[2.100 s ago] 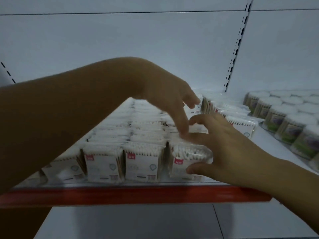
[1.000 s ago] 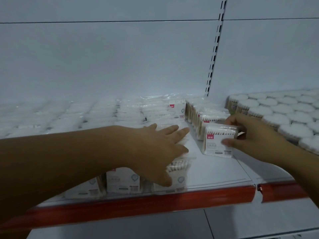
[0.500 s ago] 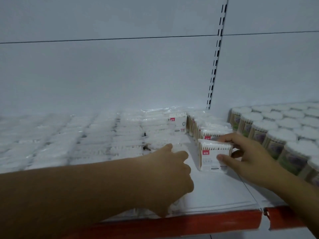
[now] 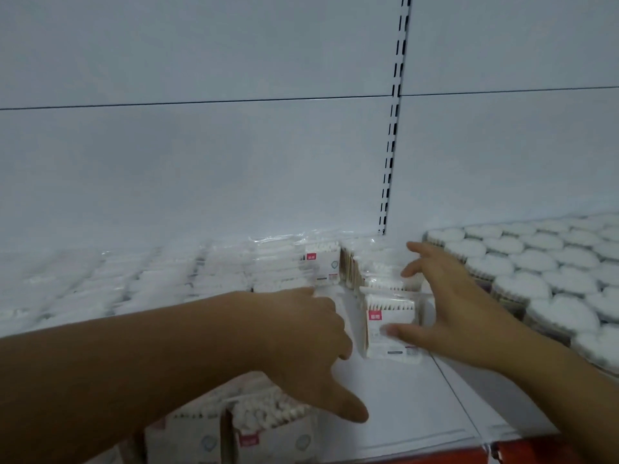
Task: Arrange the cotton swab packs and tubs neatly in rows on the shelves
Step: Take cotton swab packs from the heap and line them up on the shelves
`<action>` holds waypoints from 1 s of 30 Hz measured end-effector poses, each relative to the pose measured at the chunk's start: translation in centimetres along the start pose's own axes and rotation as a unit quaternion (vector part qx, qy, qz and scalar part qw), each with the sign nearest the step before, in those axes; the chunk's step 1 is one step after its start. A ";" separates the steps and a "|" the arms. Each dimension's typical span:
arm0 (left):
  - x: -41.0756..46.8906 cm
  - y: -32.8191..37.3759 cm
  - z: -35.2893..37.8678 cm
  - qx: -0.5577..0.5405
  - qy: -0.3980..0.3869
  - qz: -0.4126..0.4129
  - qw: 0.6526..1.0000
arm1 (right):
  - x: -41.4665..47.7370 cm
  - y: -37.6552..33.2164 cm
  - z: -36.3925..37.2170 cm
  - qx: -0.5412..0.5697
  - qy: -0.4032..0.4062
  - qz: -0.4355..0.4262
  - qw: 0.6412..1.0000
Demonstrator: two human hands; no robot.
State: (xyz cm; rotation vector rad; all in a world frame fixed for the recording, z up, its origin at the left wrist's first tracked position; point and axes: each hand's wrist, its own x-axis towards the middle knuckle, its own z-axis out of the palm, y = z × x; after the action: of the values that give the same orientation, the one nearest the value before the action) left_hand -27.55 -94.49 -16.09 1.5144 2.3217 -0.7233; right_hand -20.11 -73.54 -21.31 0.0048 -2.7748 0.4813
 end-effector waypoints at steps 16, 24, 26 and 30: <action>12.8 -5.4 -7.6 -0.192 0.189 -0.145 0.952 | 2.3 0.9 1.0 0.028 -0.104 0.054 0.993; 14.7 -5.1 -8.7 -0.213 0.169 -0.157 0.949 | 1.8 1.8 1.4 0.093 -0.037 0.033 0.994; 14.9 -5.0 -8.8 -0.209 0.144 -0.147 0.956 | 1.5 1.8 1.2 0.109 -0.037 0.035 0.993; 14.6 -4.6 -9.3 -0.214 0.116 -0.092 0.966 | 0.6 1.8 0.6 0.112 -0.048 0.037 0.992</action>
State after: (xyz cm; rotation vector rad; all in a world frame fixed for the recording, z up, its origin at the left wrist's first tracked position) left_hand -37.40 -79.69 -14.16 1.2519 2.5953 -0.0636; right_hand -20.98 -72.04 -22.27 -0.0243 -2.8066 0.8308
